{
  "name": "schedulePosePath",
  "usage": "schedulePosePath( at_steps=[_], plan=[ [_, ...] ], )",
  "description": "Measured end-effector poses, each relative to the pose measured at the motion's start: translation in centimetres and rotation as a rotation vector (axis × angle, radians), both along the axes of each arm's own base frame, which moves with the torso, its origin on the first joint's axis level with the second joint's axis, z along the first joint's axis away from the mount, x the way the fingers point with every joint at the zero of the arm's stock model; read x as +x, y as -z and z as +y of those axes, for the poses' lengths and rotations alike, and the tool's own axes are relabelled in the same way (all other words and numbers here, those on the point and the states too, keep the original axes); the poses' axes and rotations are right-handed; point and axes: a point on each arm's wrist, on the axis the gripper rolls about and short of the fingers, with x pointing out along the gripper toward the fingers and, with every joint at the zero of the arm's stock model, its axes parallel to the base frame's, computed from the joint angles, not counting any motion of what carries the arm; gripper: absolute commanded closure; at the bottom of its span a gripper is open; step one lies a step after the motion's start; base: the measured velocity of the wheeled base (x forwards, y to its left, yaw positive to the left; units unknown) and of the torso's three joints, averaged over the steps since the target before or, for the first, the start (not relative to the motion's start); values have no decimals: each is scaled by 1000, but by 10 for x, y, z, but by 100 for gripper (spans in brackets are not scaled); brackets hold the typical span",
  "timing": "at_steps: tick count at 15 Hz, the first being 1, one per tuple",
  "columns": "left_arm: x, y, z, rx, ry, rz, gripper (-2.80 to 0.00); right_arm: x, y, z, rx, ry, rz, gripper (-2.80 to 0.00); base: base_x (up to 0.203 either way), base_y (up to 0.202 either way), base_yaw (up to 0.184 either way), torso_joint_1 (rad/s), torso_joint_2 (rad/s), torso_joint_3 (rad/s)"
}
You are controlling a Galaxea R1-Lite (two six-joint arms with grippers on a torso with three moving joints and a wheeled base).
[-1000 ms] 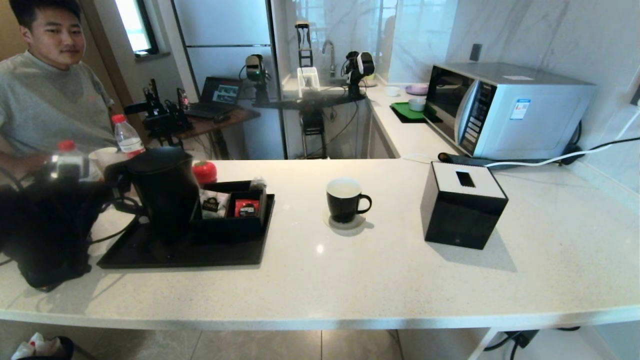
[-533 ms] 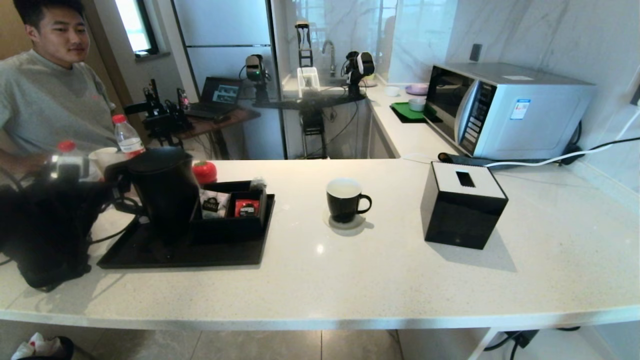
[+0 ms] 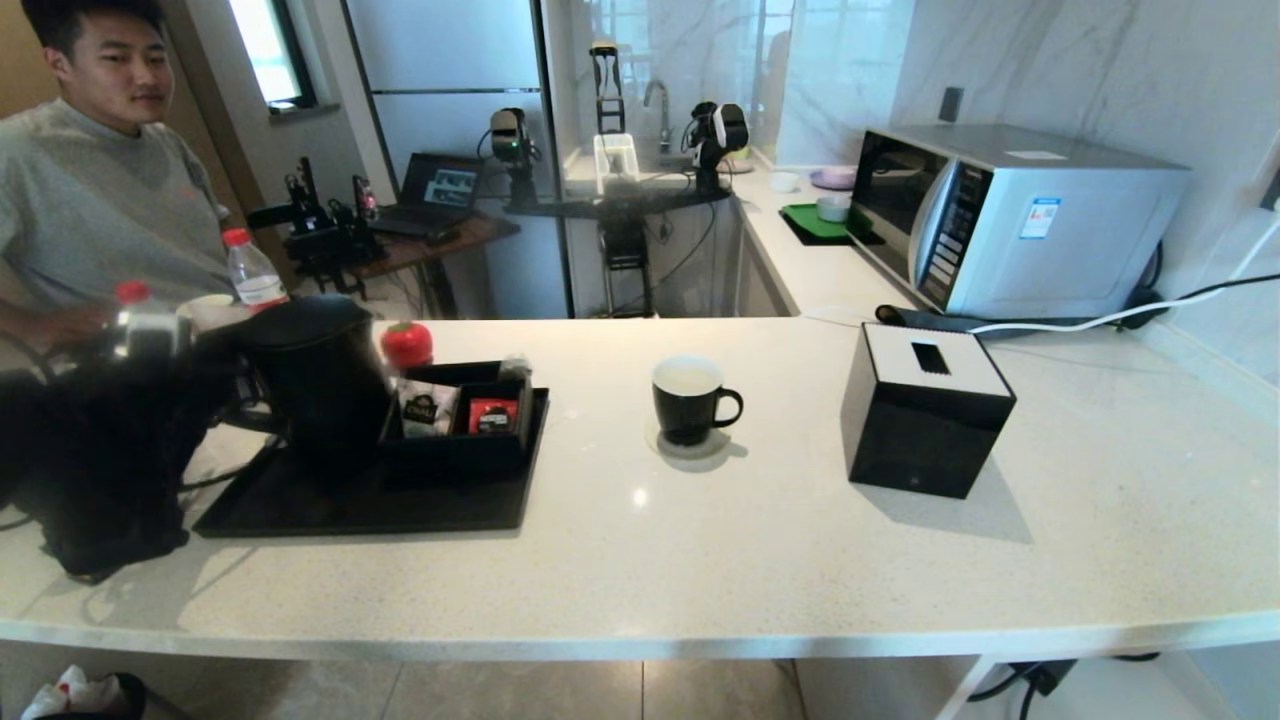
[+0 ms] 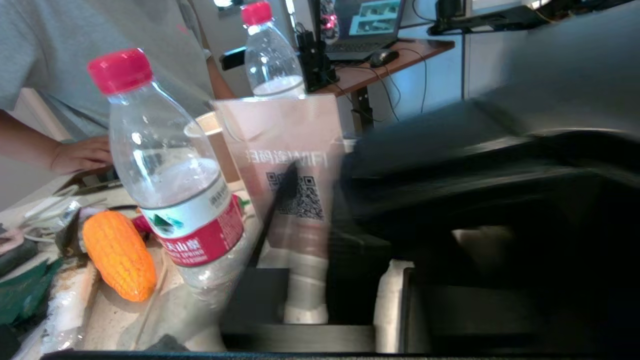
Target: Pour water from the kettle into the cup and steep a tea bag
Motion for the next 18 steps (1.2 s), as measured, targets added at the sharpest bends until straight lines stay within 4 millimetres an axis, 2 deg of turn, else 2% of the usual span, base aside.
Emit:
schedulePosePath(
  at_steps=[12, 18],
  plan=[
    [0, 0, -1, -7, 1, -1, 0, 0, 0, 0, 0, 6, 0, 0, 0, 0, 0, 0, 0, 0],
    [-4, -6, 2, -16, -10, -12, 0, 0, 0, 0, -1, 0, 0, 0, 0, 0, 0, 0, 0, 0]
  ],
)
